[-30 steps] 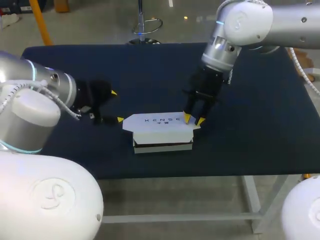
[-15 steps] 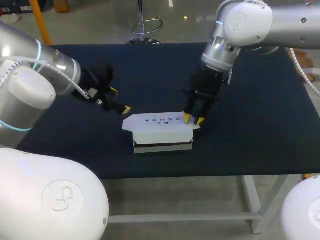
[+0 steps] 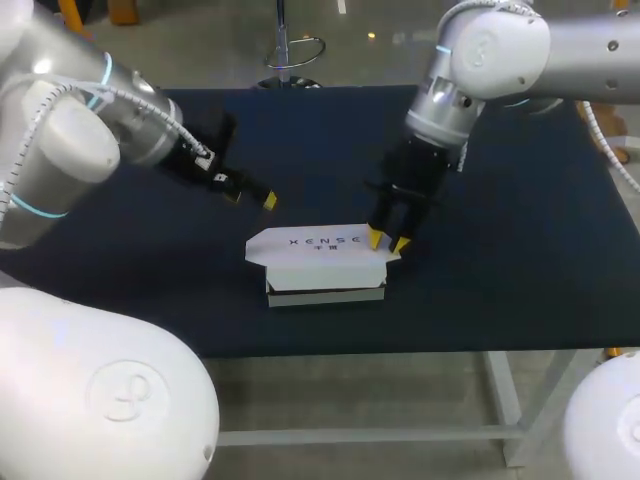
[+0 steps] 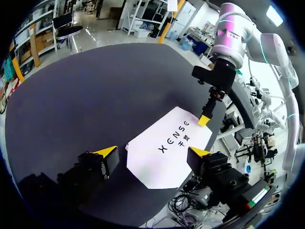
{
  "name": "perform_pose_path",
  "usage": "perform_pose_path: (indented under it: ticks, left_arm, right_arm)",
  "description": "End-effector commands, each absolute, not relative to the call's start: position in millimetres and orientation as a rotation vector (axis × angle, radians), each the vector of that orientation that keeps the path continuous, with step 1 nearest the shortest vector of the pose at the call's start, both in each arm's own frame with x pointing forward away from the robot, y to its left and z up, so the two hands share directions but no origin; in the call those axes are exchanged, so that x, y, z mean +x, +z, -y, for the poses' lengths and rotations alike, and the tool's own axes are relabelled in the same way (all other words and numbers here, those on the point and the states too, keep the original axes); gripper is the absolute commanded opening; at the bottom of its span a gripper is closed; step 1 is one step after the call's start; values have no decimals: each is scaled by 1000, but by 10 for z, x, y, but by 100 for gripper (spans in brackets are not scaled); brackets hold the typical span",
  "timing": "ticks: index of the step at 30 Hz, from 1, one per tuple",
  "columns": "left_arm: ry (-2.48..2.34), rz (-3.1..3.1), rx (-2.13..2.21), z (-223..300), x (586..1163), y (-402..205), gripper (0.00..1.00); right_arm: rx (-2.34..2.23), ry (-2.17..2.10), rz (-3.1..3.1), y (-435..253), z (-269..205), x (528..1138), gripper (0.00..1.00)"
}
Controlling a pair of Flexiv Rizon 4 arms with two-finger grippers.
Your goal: Assemble the packaging by folding the flat box into shape, placing the metal phone stand inside, and closing the box properly
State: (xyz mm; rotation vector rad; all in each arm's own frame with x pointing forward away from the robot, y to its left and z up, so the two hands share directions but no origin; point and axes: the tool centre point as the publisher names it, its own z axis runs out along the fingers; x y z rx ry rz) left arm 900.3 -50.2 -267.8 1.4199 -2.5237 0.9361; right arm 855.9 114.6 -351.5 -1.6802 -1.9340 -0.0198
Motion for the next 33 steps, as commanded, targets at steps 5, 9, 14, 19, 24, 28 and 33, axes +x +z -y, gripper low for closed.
perform_pose_path:
  ticks: [5, 9, 14, 19, 24, 28, 33]
  left_arm:
    - [518, 2309, 1600, 537, 9002, -2641, 100]
    - [386, 2136, 1703, 643, 9033, -2728, 100]
    - [233, 2057, 1804, 759, 8976, -2849, 100]
    - [132, 2003, 1858, 780, 8960, -2891, 100]
    - [121, 2006, 1905, 779, 8950, -2896, 100]
    - [121, 2006, 1905, 779, 8950, -2896, 100]
    - [66, 1957, 1893, 875, 8956, -2985, 100]
  right_arm:
    - [-1679, -30, 1945, -3514, -1159, 8542, 40]
    - [-1685, -43, 1939, -3519, -1148, 8526, 40]
    - [-1690, -40, 1936, -3541, -1133, 8516, 39]
    - [-1691, -43, 1936, -3553, -1126, 8516, 38]
    - [-1690, -49, 1934, -3564, -1125, 8514, 38]
    - [-1683, -49, 1940, -3571, -1140, 8514, 38]
    - [-1682, -59, 1940, -3571, -1148, 8516, 37]
